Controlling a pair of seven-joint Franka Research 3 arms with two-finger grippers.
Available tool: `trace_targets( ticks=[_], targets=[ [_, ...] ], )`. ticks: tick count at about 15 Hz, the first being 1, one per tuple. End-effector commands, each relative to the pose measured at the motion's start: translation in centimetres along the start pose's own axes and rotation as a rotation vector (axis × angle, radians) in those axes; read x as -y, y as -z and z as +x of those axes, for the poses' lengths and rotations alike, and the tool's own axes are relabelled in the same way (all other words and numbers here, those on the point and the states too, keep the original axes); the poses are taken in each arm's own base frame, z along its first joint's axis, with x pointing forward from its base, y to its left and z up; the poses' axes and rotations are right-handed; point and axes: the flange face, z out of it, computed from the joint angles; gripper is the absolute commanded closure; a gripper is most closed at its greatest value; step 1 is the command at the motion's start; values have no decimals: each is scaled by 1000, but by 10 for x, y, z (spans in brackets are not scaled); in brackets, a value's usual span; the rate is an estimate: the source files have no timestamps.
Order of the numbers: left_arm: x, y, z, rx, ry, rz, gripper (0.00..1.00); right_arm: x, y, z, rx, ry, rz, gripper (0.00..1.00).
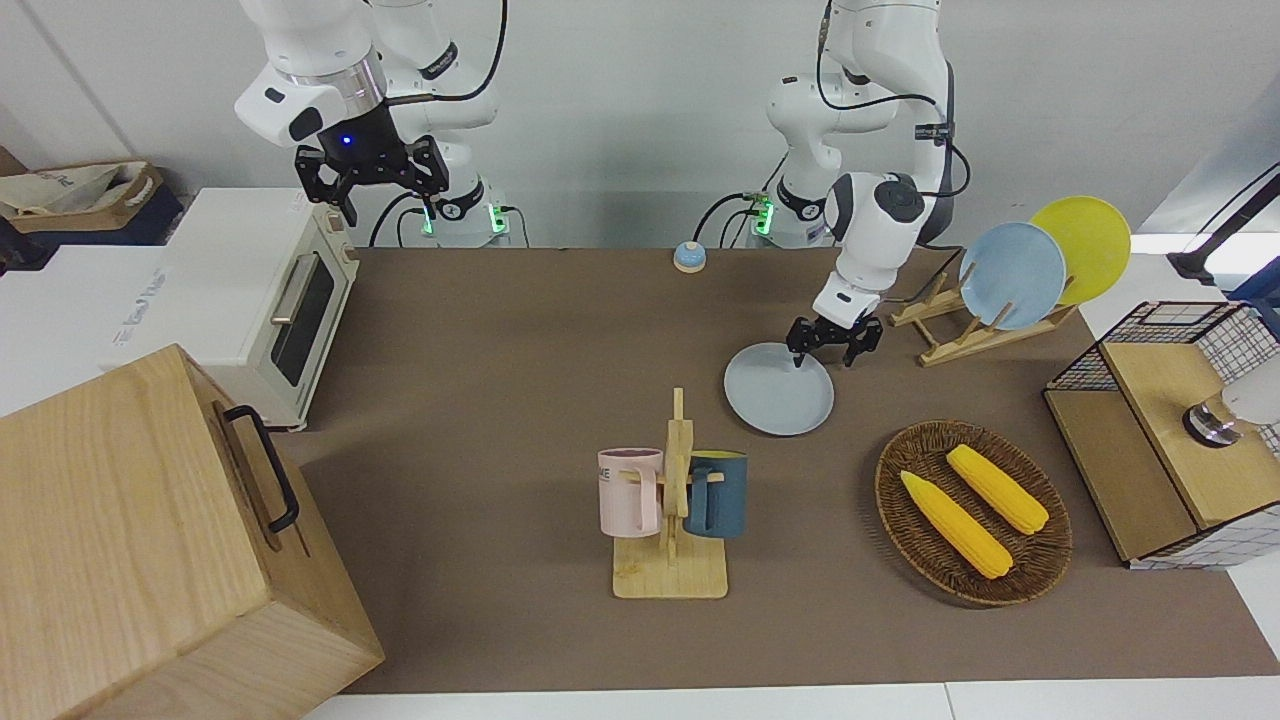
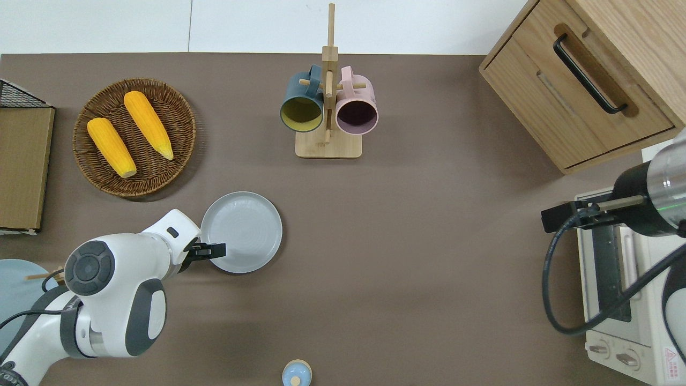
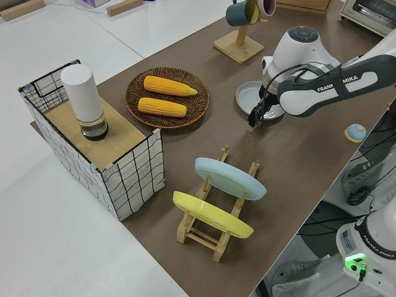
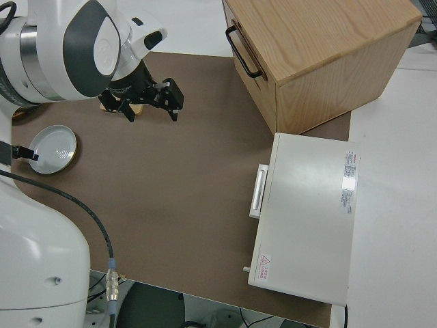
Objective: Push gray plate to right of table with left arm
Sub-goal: 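Push the gray plate with the left gripper away from the basket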
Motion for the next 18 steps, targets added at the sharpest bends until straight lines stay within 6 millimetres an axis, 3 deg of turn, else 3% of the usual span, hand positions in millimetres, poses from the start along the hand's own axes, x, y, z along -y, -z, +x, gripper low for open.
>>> trace_targets(
  ticks=[1, 4, 7, 12, 18],
  targets=[
    [-9, -6, -5, -13, 19, -6, 74, -2, 4, -4, 2, -5, 10, 17],
    [-10, -8, -5, -13, 30, -5, 136, -1, 4, -4, 2, -3, 9, 17],
    [-12, -8, -5, -20, 43, -5, 353, -2, 4, -4, 2, -5, 10, 17],
    [-15, -9, -5, -20, 40, -5, 999, -1, 4, -4, 2, -3, 9, 17],
    [-16, -9, -6, -18, 39, -4, 1000, -2, 4, -4, 2, -5, 10, 17]
  ],
)
